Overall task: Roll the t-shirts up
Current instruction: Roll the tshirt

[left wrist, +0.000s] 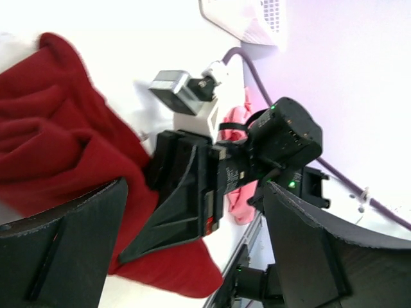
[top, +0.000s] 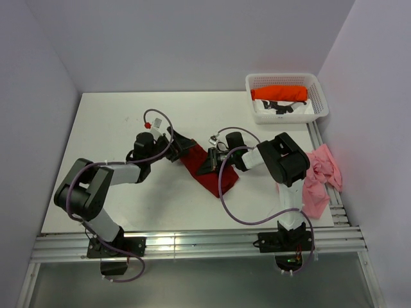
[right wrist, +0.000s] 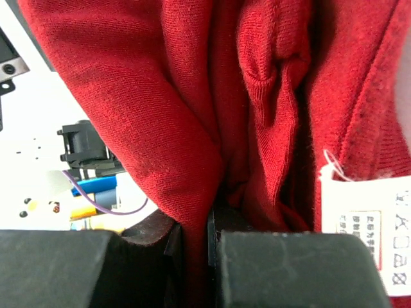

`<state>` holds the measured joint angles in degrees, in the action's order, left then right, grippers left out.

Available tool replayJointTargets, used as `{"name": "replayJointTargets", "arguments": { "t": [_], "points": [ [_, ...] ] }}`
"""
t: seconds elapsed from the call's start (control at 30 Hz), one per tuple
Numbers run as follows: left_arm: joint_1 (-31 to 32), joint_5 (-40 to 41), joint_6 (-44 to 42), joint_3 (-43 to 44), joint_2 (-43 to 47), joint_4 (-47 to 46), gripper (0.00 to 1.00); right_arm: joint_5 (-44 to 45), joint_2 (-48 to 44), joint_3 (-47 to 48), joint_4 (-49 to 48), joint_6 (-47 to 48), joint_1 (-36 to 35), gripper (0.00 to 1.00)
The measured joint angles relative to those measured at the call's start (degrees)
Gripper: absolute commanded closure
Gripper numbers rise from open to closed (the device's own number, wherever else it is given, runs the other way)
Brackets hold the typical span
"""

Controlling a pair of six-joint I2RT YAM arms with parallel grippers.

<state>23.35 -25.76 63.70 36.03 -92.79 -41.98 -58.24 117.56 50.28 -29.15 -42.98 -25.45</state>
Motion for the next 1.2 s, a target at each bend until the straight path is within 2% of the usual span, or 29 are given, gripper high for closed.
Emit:
{"name": "replayJointTargets", "arguments": {
  "t": [0.43, 0.63, 0.83, 0.97, 1.07, 1.2],
  "points": [
    [2.19, 0.79, 1.40, 5.18, -7.67, -4.11, 0.08, -0.35, 0.46, 0.72, 0.92, 0.00, 0.00, 1.00],
    [2.19, 2.78, -0.83, 7.10, -16.83, -8.28, 0.08, -0.35, 0.68, 0.76, 0.35, -0.24, 0.11, 1.00],
    [2.38, 3.80, -5.14, 11.21, -19.10, -9.14, 0.08, -0.28, 0.81, 0.74, -0.46, -0.85, 0.48, 1.00],
    [2.25, 6.43, -9.49, 12.22, -16.15, -2.82, 0.06, -0.31, 0.83, 0.74, -0.48, -0.90, 0.50, 1.00],
    [1.92, 9.84, -13.79, 12.96, -9.77, 5.64, 0.01, -0.31, 0.83, 0.66, -0.63, -1.09, 0.52, 1.00],
    [1.07, 13.22, -17.42, 13.27, 0.13, 12.04, 0.01, -0.28, 0.83, 0.22, -1.40, -1.33, 0.61, 1.00]
  ]
}}
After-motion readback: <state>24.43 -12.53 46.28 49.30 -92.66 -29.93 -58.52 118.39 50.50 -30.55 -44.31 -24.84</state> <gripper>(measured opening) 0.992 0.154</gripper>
